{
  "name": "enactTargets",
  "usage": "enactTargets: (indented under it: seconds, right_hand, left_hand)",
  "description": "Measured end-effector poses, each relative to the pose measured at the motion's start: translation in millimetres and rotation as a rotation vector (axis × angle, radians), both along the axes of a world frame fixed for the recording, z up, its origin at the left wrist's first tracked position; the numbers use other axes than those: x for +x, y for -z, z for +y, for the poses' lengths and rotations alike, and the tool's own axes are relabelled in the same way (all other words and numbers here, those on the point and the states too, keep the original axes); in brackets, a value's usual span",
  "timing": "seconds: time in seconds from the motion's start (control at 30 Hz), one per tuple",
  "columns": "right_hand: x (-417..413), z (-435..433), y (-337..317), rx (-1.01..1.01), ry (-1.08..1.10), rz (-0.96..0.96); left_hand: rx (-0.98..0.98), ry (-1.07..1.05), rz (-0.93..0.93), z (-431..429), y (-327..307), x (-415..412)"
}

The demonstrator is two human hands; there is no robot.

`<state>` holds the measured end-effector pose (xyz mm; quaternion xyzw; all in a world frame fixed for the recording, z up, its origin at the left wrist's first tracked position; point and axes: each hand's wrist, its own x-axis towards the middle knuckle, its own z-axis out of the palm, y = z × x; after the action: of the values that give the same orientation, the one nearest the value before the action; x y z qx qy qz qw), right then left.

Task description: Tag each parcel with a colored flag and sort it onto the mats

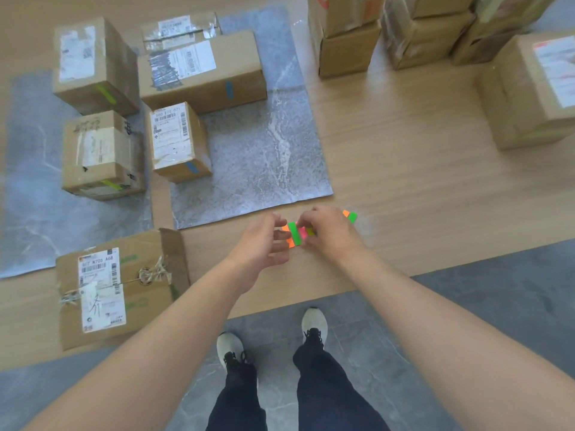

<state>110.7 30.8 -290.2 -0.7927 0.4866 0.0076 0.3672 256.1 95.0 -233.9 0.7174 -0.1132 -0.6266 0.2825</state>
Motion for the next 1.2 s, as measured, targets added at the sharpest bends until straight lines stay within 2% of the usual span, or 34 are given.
enactTargets:
  seconds: [0.33, 0.47, 0.53, 0.63, 0.7, 0.77, 1.03, 1.2]
  right_hand:
    - [1.7, -18.2, -5.8, 0.097, 0.002, 0.012]
    - [-2.0, -15.5, -3.3, -0.049, -0.174, 0.064]
    - [-6.8, -12.4, 0.5, -0.114, -0.216, 0.03]
    - [-11.0, -10.9, 6.5, -0.17, -0.222, -0.038]
    - [-12.1, -12.7, 10.5, -0.181, -0.236, -0.08]
    - [-12.4, -14.5, 12.2, -0.172, -0.256, -0.103]
    - [-8.1, -21.0, 12.9, -0.081, -0.257, -0.052]
    - [-8.0, -23.0, 14.8, -0.079, -0.137, -0.151]
  left_hand:
    - [0.002, 0.045, -0.028, -1.8, -0.6, 4.4]
    - [-0.068, 0.177, -0.118, 0.9, 0.7, 5.4]
    - [-0.157, 0.396, -0.302, 2.3, 4.9, 10.1]
    - [-0.322, 0.929, -0.656, 5.1, 12.0, 18.3]
    - [-0.419, 1.171, -0.767, 7.6, 17.1, 20.6]
    - [-0.452, 1.307, -0.827, 8.9, 20.2, 20.4]
    - [-0.441, 1.402, -0.952, 6.3, 25.9, 17.1]
    - [-0.443, 1.362, -0.951, 5.4, 24.9, 13.8]
